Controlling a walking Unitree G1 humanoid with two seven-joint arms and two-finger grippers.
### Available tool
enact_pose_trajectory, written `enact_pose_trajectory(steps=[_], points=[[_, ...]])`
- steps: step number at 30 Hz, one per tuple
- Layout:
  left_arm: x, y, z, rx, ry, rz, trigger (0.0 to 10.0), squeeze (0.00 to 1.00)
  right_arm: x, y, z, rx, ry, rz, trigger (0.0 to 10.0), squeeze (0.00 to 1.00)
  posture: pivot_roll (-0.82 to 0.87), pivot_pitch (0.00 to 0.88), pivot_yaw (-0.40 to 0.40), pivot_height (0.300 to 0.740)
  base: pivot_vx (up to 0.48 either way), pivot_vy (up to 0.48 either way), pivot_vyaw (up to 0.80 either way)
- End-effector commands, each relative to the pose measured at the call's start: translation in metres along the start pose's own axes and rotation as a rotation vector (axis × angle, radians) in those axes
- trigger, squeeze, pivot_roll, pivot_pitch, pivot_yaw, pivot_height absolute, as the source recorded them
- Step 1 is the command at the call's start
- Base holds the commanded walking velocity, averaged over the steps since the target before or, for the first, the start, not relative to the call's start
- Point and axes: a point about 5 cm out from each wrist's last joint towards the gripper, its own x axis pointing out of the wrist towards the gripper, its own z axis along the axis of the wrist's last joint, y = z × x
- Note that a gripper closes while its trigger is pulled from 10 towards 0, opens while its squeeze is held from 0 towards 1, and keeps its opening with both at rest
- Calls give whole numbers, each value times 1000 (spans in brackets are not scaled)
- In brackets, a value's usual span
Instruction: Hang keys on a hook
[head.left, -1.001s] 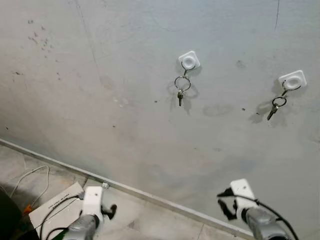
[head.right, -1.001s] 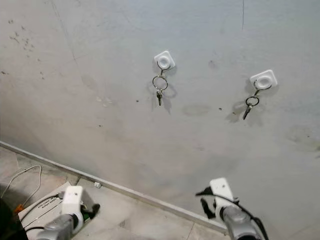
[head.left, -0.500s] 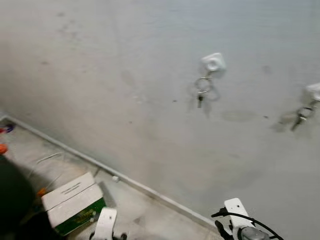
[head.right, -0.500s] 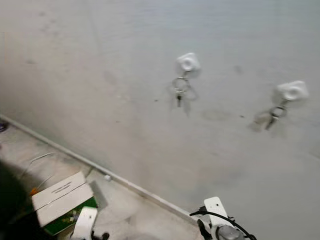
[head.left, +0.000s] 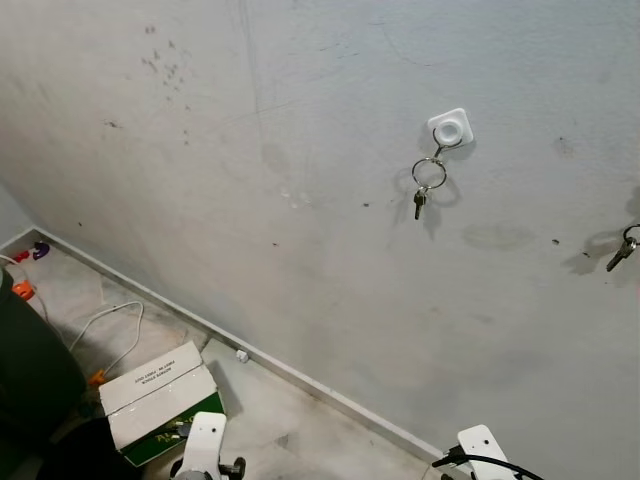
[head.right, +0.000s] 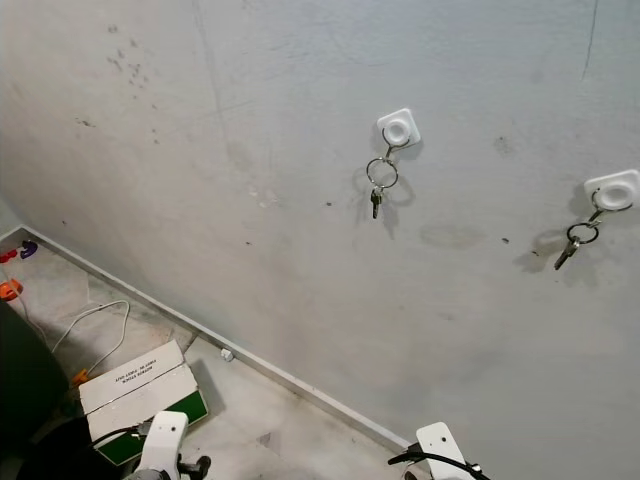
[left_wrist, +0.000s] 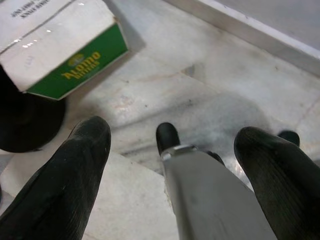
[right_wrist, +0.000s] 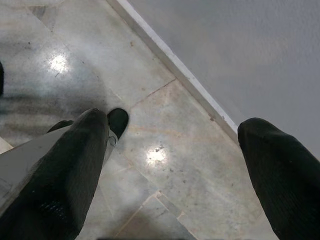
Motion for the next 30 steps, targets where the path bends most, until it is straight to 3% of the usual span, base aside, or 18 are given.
enact_pose_trajectory(steps=[1, 8, 10, 30], points=[[0, 9, 2, -22, -3, 40, 10000, 0, 0, -2, 4, -8, -7, -8, 10000, 0, 22, 0, -6, 740, 0, 0, 0], [1, 13, 10, -30, -17, 66, 10000, 0, 2, -2, 15, -20, -21, -8, 10000, 0, 22, 0, 0, 740, 0, 0, 0], [-2, 18, -3, -30, -10, 73, 10000, 0, 4, -1, 21, -27, -28, -5, 10000, 0, 22, 0, 0, 740, 0, 0, 0], [-3, 22, -3, -16, -14, 76, 10000, 0, 7, 5, 40, -71, -46, 10, 10000, 0, 29, 0, -1, 740, -284, 0, 0]])
